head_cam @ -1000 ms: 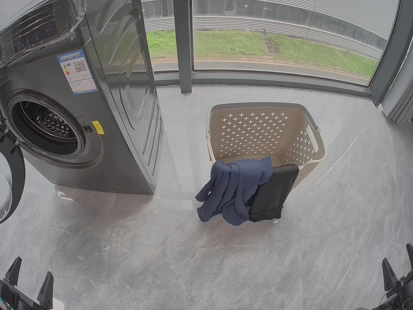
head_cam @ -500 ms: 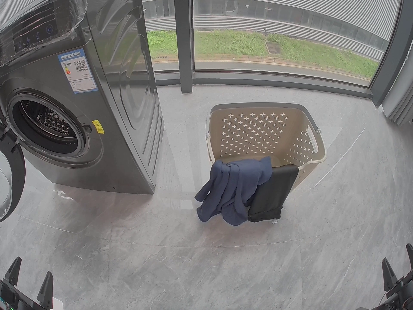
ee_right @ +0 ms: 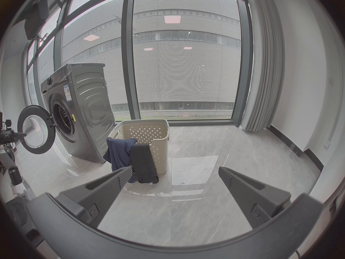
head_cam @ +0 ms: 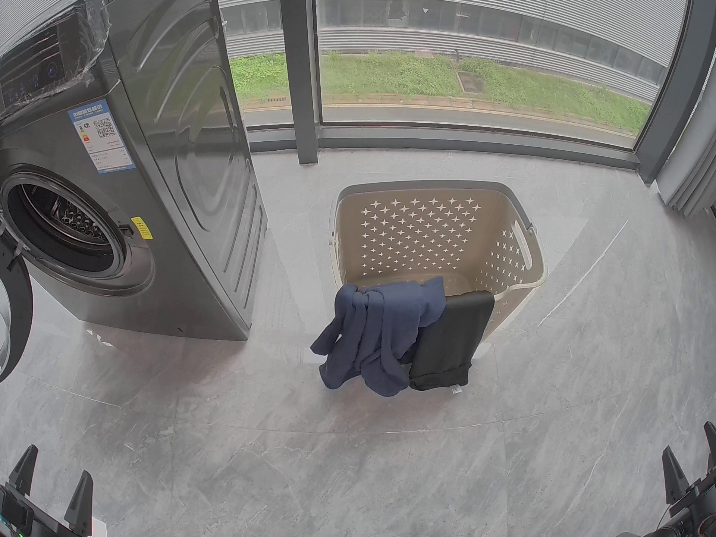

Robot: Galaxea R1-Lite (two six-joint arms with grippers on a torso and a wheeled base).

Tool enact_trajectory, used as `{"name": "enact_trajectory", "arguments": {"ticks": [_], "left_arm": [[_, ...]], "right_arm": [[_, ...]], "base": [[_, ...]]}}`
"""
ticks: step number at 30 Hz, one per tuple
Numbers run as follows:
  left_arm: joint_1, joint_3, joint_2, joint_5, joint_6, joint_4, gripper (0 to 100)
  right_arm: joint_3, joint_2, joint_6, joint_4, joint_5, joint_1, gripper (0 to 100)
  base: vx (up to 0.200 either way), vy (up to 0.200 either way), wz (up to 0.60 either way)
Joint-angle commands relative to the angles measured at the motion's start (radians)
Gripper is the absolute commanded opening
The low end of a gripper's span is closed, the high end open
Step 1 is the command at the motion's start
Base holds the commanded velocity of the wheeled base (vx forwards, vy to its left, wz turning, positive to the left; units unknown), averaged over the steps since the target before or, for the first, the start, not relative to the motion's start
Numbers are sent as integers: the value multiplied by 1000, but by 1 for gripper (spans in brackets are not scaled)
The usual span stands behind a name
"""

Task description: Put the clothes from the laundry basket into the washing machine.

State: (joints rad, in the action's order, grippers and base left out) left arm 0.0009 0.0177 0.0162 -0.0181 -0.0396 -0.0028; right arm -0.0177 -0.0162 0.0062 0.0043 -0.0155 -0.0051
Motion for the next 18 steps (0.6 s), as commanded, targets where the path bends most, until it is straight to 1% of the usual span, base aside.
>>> {"name": "enact_trajectory", "arguments": {"ticks": [1, 6, 14, 18], "left_arm": [[1, -16, -13, 0, -2, 0, 100], [1, -16, -13, 0, -2, 0, 100], [1, -16, -13, 0, -3, 0, 100], [1, -16, -13, 0, -3, 1, 100]], "right_arm": [[16, 16, 0, 0, 0, 1, 100], [16, 16, 5, 0, -1, 1, 100], [16, 16, 3, 0, -1, 1, 100], [16, 16, 11, 2, -3, -1, 100]], "base": [[200, 0, 0], [200, 0, 0], [0, 0, 0], [0, 0, 0]]}}
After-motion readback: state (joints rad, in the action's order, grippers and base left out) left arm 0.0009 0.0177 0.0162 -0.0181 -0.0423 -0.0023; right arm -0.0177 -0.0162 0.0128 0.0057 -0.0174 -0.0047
